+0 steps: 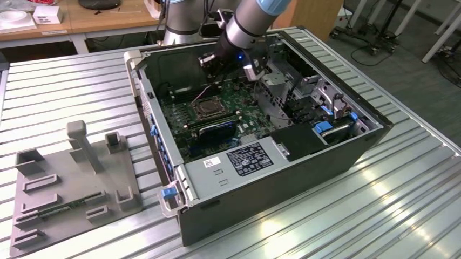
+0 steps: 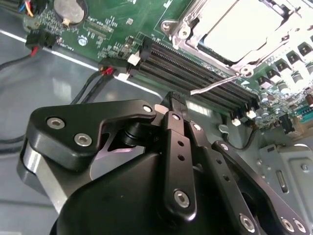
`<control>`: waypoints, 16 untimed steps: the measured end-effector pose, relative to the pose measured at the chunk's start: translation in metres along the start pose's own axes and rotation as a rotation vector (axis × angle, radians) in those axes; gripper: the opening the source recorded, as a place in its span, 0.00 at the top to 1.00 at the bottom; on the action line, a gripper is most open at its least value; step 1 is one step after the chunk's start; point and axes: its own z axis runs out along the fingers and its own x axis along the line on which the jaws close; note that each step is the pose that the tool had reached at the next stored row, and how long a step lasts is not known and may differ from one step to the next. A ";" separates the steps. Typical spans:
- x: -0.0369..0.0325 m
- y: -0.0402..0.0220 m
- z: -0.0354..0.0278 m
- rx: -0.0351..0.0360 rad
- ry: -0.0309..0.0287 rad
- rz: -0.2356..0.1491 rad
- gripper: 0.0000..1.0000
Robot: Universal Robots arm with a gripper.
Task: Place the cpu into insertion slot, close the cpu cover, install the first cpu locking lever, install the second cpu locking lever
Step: 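Install the first cpu locking lever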
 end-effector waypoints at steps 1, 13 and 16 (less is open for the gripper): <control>0.0002 0.0004 -0.0010 -0.0021 0.0001 -0.001 0.89; 0.0041 -0.0035 -0.0032 -0.0021 0.0012 -0.007 0.89; 0.0070 -0.0048 -0.0032 -0.0005 0.0035 -0.014 0.89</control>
